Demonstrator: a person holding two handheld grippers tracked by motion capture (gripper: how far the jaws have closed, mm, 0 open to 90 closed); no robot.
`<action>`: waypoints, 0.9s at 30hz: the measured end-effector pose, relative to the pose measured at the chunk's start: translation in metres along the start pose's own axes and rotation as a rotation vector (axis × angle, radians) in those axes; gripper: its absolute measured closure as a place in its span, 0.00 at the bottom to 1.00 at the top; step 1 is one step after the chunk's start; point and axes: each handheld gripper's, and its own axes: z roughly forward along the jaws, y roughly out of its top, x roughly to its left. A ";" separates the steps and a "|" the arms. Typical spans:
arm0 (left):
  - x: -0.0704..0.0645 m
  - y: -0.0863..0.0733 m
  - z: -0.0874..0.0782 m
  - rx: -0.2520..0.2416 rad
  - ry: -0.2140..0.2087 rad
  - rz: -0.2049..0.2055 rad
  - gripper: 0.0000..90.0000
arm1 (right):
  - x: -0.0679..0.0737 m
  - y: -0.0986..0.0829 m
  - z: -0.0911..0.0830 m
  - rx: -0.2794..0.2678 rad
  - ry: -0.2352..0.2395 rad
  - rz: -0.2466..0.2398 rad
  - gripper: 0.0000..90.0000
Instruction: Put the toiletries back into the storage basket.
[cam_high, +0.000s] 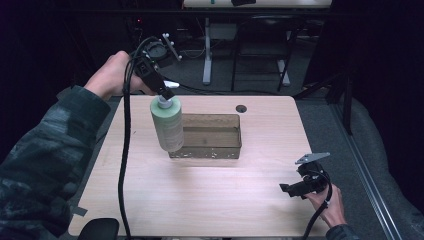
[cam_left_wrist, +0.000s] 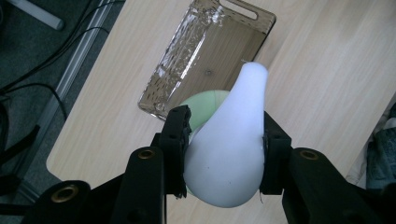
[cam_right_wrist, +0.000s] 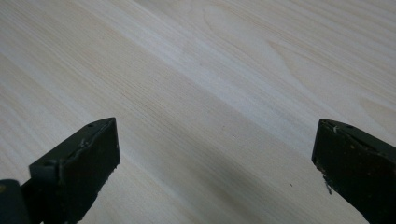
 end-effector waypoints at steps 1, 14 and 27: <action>0.001 0.001 0.000 0.001 0.002 -0.002 0.69 | 0.000 0.000 0.000 0.000 -0.001 -0.001 0.01; 0.009 0.011 -0.001 0.016 0.015 -0.009 0.69 | 0.000 0.000 0.000 0.002 -0.004 -0.005 0.01; 0.022 0.020 0.001 0.016 0.032 -0.036 0.69 | 0.000 0.000 0.001 0.003 0.001 -0.001 0.01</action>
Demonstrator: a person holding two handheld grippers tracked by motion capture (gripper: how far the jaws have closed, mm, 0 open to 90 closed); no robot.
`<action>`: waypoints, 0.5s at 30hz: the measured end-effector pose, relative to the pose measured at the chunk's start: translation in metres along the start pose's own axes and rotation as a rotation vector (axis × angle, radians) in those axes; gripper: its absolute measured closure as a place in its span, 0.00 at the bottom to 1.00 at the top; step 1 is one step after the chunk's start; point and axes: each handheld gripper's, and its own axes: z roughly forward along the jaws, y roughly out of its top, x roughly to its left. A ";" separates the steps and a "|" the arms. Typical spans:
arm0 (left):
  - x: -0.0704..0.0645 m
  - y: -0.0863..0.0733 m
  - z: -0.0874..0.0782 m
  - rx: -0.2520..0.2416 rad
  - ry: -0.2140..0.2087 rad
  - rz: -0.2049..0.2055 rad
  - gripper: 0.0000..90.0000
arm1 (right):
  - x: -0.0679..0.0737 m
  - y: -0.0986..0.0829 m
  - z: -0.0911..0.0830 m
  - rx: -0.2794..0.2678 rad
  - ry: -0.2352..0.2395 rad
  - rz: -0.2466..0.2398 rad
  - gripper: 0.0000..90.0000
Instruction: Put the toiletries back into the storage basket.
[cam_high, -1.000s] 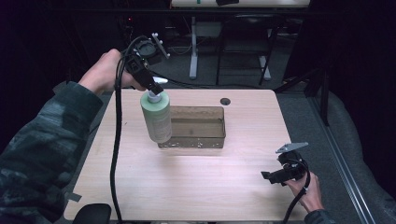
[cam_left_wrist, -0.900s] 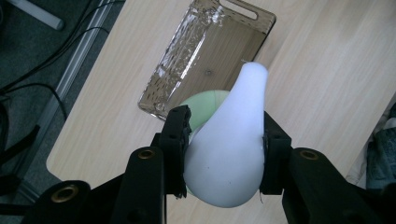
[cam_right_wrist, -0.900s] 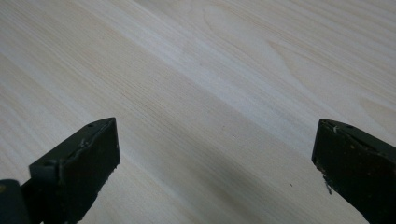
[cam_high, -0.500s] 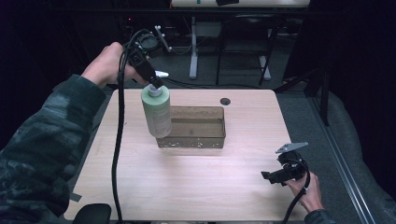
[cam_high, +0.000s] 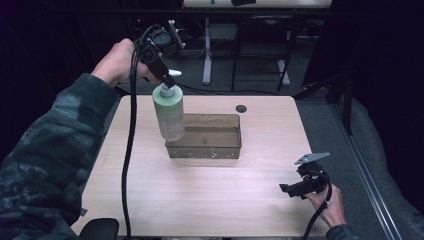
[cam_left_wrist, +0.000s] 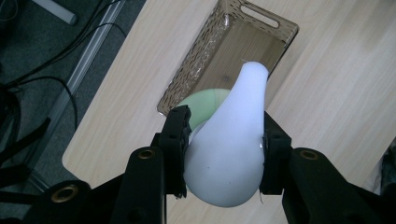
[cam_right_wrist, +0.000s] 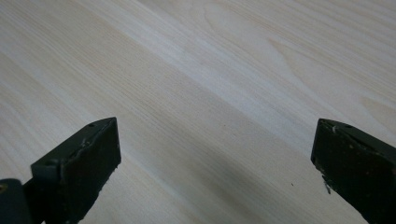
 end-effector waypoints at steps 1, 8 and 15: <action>0.000 0.001 0.001 -0.004 0.001 -0.002 0.69 | 0.000 0.000 0.000 0.001 0.000 0.000 0.01; 0.005 0.005 0.006 0.014 0.004 0.001 0.69 | 0.000 0.000 0.000 0.007 -0.003 -0.004 0.01; 0.009 0.009 0.009 0.014 0.003 -0.012 0.69 | 0.000 0.000 0.001 0.009 -0.001 -0.002 0.01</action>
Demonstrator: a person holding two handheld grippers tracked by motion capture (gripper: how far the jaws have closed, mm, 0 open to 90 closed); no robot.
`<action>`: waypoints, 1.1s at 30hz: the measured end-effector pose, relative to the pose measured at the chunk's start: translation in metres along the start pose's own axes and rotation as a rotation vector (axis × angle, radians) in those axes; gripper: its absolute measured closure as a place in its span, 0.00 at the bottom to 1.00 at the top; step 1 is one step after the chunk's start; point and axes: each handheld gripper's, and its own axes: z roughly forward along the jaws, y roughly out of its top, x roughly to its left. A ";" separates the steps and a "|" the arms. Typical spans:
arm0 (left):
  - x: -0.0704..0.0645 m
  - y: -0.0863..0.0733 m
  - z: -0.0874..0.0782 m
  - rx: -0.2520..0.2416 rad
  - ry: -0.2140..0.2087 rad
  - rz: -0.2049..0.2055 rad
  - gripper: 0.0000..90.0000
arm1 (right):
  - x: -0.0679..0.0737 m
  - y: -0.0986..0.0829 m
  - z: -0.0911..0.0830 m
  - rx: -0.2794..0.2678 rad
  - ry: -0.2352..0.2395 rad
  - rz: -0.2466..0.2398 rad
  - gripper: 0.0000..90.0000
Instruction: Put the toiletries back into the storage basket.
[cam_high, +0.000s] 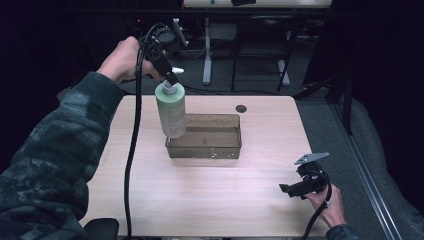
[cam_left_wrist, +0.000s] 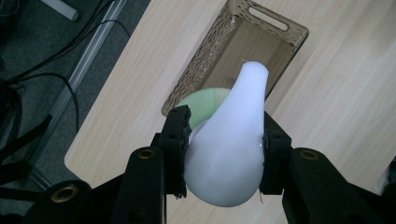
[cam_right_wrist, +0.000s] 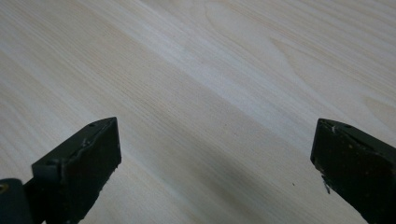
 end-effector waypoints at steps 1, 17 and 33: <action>0.001 0.001 0.000 0.000 0.001 -0.003 0.69 | 0.000 0.000 0.000 0.000 0.000 -0.001 0.01; 0.005 0.006 0.016 0.004 -0.008 -0.023 0.69 | 0.000 0.000 0.000 -0.002 0.001 -0.003 0.02; 0.007 0.001 0.042 -0.017 -0.028 -0.053 0.69 | 0.001 0.000 0.000 -0.003 -0.001 -0.007 0.02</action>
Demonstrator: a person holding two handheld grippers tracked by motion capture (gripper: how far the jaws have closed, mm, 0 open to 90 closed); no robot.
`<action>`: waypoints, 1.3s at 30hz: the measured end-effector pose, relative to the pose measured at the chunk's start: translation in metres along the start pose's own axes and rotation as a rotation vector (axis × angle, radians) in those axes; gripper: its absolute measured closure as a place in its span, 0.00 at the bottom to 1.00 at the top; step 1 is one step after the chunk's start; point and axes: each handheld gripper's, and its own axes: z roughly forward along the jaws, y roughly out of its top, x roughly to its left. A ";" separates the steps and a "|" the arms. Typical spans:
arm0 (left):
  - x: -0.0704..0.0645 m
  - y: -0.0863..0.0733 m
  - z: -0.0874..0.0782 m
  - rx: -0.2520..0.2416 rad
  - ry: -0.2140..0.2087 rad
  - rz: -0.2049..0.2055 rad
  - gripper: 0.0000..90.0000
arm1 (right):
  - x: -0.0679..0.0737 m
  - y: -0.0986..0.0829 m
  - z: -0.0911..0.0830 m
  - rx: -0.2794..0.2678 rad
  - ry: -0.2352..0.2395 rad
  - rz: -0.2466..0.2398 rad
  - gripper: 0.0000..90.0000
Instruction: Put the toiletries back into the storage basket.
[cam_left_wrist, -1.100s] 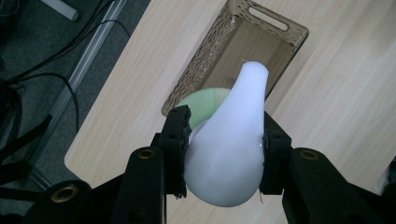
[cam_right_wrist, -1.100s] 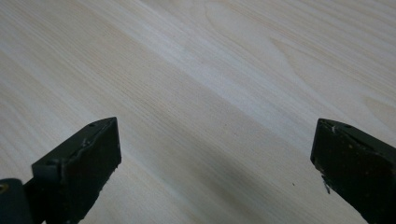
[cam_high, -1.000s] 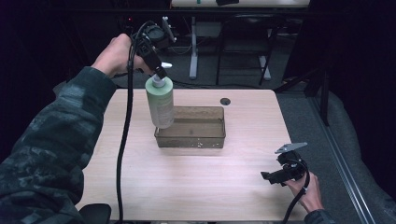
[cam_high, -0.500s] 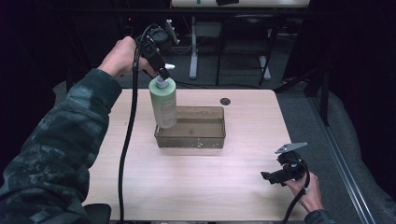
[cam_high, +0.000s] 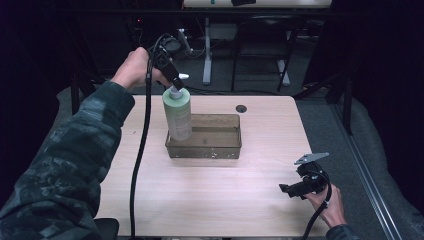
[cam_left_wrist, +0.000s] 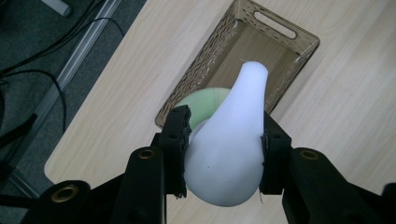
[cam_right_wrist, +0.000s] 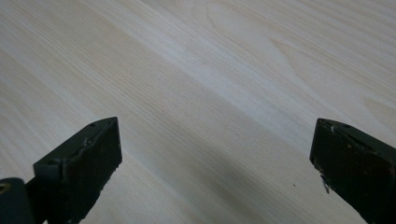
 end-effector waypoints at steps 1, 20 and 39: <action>0.000 0.000 0.002 0.002 0.001 0.001 0.69 | 0.000 0.000 0.000 0.000 0.001 0.000 0.02; 0.005 -0.017 0.036 0.004 -0.019 -0.041 0.69 | 0.001 0.000 0.001 0.001 0.009 0.000 0.02; 0.001 -0.033 0.059 0.024 -0.042 -0.058 0.69 | 0.003 0.001 0.000 -0.006 0.011 -0.006 0.02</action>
